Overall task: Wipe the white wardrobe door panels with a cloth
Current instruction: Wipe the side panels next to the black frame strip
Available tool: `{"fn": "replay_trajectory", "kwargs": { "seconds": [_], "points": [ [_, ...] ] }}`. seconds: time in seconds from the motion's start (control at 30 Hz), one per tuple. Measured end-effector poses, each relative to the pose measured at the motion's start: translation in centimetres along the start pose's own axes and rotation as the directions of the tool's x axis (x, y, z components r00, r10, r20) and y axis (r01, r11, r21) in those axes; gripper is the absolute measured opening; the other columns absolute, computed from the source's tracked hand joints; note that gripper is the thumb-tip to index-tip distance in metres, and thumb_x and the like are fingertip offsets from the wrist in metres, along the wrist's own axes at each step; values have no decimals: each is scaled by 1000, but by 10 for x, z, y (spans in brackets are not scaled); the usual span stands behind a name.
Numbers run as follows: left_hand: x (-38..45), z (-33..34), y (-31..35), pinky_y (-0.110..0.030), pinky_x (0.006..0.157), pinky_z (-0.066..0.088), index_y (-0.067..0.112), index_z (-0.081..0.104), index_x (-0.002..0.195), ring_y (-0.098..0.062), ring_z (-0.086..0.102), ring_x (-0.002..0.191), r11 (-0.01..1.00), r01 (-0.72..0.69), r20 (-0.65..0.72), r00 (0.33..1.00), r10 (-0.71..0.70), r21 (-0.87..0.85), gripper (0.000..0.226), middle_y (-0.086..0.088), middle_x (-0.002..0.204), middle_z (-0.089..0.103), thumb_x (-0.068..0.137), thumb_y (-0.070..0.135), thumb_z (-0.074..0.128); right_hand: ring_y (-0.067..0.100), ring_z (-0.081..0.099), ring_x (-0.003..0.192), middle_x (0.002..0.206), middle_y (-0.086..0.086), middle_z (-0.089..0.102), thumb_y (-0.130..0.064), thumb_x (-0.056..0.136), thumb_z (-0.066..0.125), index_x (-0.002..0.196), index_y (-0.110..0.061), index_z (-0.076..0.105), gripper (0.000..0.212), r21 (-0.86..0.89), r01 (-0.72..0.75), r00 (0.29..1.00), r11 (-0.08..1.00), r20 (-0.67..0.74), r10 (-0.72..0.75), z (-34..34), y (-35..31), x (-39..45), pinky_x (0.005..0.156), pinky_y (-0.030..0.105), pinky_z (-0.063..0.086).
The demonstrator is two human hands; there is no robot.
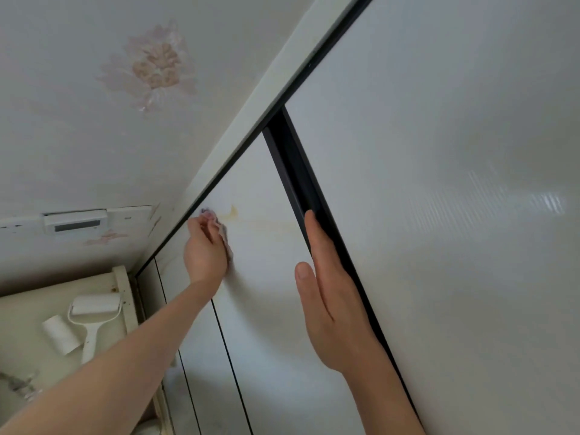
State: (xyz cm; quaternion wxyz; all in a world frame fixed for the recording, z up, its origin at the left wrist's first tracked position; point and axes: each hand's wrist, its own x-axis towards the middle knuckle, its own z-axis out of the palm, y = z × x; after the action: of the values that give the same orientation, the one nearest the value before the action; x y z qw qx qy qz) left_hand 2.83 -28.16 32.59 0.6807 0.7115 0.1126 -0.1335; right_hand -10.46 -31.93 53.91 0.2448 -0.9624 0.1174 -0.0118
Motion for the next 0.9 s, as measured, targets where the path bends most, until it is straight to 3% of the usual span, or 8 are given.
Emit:
{"fn": "replay_trajectory", "kwargs": {
  "seconds": [0.13,0.27,0.33,0.4,0.53,0.63,0.73,0.9],
  "points": [
    [-81,-1,83,-28,59,49,37,45,94,-8,60,62,907,-314,133,923,360,-280,13,10,71,61,102,28,48,-9,9,152,165,-27,10,-36,109,25,160,-29,8,55,17,-10,1000,1000,-5,11,-2,-2,4,121,12,10],
    [-97,2,101,-21,62,44,38,48,93,-2,57,71,798,-503,81,827,556,-332,10,12,97,63,91,31,55,-15,16,148,156,-43,13,-36,107,27,160,-33,9,56,91,-34,999,995,-15,36,1,-9,18,117,7,16],
    [-68,6,72,-21,57,47,27,49,99,-4,62,64,840,-486,7,865,502,-243,9,10,85,67,98,21,56,-16,10,148,161,-36,12,-46,106,25,161,-33,6,59,41,-40,999,998,-7,40,4,-10,31,117,5,12],
    [-25,6,36,-31,56,52,19,50,102,-10,64,56,946,-276,-25,961,276,-169,7,9,66,62,106,22,46,-13,5,150,169,-20,9,-50,105,22,163,-28,6,64,-17,-38,999,999,4,38,5,-11,44,120,8,6],
    [16,2,13,-45,76,54,16,49,113,-30,68,89,997,78,-107,991,-78,2,25,6,84,60,107,37,37,-9,7,152,170,-12,12,-40,107,25,164,-23,11,60,12,-3,1000,1000,-9,4,7,-7,53,124,16,9],
    [-19,5,68,-38,66,56,24,51,105,-10,65,68,966,-172,-38,985,168,-194,8,11,75,62,105,29,45,-7,9,153,170,-12,15,-44,107,23,162,-25,13,60,26,33,999,999,-43,-32,9,-5,53,125,20,12],
    [-47,9,128,-40,65,54,33,50,94,-21,64,72,821,-377,48,898,437,-429,12,11,83,66,99,24,56,-3,11,154,170,-13,15,-36,109,26,162,-24,13,55,71,69,997,995,-51,-65,8,-8,55,126,25,16],
    [1,13,105,-26,55,46,33,50,90,-6,56,58,834,-453,-135,891,433,-317,17,14,71,60,103,21,54,-9,7,152,167,-24,8,-43,107,25,164,-21,7,63,93,37,998,995,-57,-32,8,-9,53,122,13,10]
  ]
}}
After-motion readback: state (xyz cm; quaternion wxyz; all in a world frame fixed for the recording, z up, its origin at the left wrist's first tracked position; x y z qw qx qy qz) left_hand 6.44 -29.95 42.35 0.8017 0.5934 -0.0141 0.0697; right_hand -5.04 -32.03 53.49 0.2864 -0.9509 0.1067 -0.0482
